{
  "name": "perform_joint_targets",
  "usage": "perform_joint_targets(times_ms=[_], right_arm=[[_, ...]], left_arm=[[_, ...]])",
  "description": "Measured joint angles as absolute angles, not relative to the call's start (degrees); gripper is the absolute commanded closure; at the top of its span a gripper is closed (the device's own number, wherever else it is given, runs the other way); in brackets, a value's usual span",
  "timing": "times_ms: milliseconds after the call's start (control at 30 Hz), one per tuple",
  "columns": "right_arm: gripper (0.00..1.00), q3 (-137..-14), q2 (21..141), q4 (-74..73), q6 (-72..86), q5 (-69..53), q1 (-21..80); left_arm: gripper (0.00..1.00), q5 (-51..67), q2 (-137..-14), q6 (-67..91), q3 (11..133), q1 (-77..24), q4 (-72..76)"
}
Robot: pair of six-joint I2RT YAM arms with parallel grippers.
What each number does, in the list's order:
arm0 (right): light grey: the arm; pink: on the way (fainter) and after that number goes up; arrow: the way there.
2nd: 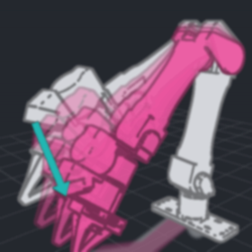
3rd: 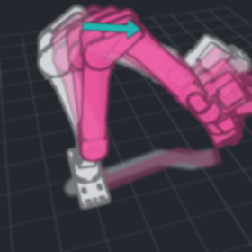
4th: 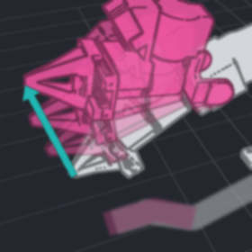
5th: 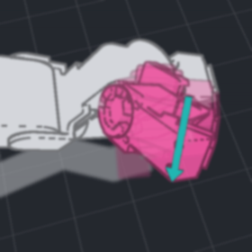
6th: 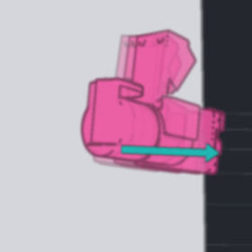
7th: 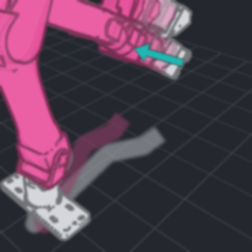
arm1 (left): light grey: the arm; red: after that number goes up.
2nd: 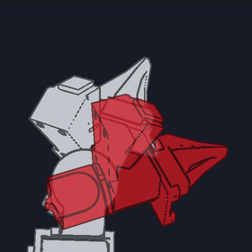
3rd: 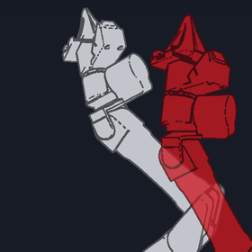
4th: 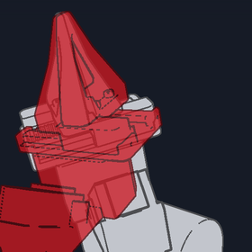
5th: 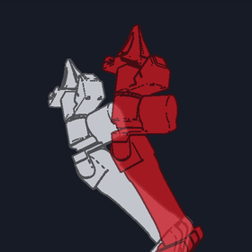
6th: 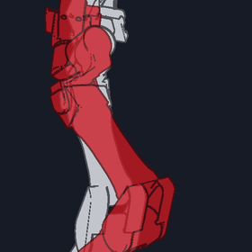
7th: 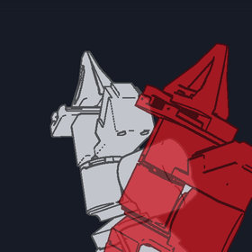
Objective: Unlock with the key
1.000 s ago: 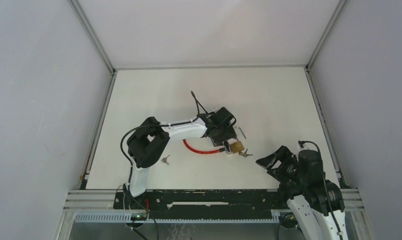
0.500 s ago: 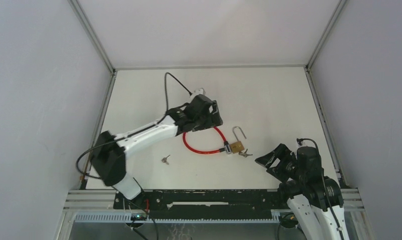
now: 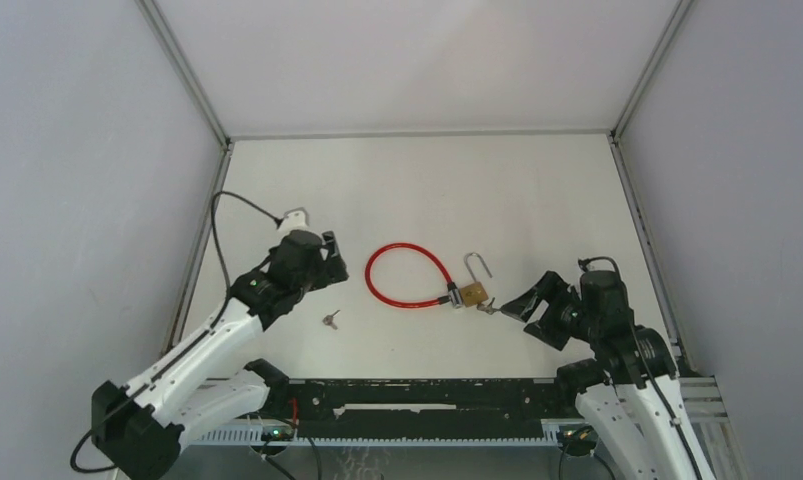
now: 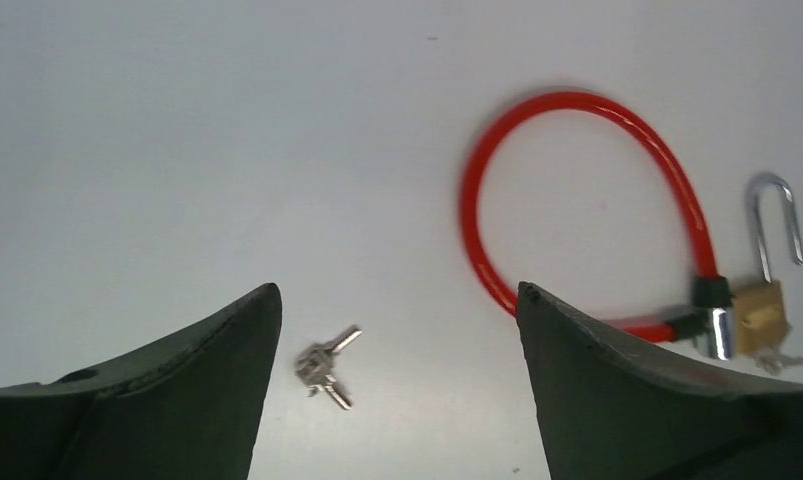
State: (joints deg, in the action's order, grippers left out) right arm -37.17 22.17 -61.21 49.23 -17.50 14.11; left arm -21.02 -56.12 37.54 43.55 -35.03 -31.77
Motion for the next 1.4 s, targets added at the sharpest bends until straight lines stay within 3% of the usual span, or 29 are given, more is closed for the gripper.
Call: perform_joint_targets(times_ms=[433,1067,1400], right_arm=[[0.25,-32.05,52.84,-34.02,51.94,-18.59,24.16],[0.35,-30.85,83.07,-9.39,49.12,-32.34,13.54],[0.36,-43.09,94.83,-10.09,43.79,-35.51,8.84]], left_arm=[[0.17,-18.33,-48.47,38.11,31.11,-24.47,-33.56],[0.42,-12.25,-49.67,40.12,25.78,-23.75,-31.33],[0.52,-8.45,-54.04,42.11,24.71,-23.70,-31.16]])
